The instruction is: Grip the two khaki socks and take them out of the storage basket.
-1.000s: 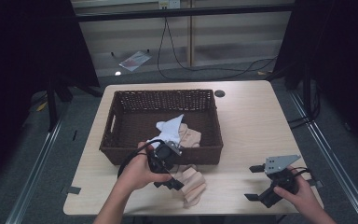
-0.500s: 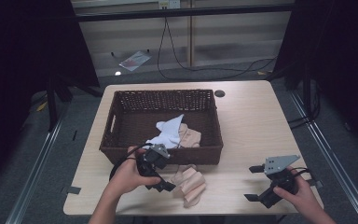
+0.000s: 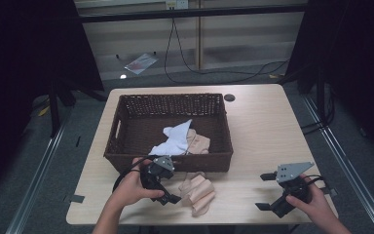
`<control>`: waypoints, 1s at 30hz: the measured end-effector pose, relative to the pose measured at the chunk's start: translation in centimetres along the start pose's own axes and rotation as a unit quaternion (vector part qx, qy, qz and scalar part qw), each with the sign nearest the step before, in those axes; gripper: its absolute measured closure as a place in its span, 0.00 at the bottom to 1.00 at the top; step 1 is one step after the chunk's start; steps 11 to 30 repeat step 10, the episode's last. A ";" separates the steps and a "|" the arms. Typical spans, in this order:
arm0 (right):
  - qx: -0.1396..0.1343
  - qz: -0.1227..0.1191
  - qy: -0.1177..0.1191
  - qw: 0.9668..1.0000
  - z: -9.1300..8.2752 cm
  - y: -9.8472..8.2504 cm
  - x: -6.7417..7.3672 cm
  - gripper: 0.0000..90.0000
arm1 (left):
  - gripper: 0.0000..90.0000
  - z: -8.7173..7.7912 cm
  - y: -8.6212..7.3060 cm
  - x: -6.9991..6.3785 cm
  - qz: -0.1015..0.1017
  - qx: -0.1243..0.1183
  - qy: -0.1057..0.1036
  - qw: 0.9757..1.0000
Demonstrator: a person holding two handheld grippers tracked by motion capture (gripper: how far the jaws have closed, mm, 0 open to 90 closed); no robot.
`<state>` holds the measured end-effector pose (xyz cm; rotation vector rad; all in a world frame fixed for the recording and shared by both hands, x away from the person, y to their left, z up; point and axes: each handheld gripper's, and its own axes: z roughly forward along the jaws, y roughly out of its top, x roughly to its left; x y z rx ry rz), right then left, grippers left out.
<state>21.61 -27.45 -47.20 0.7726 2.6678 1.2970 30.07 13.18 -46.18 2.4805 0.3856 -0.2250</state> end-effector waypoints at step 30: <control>0.000 -0.001 0.000 1.000 0.0 0.0 0.0 0.02 | 0.07 0.6 0.1 -0.3 0.010 0.006 -0.003 1.000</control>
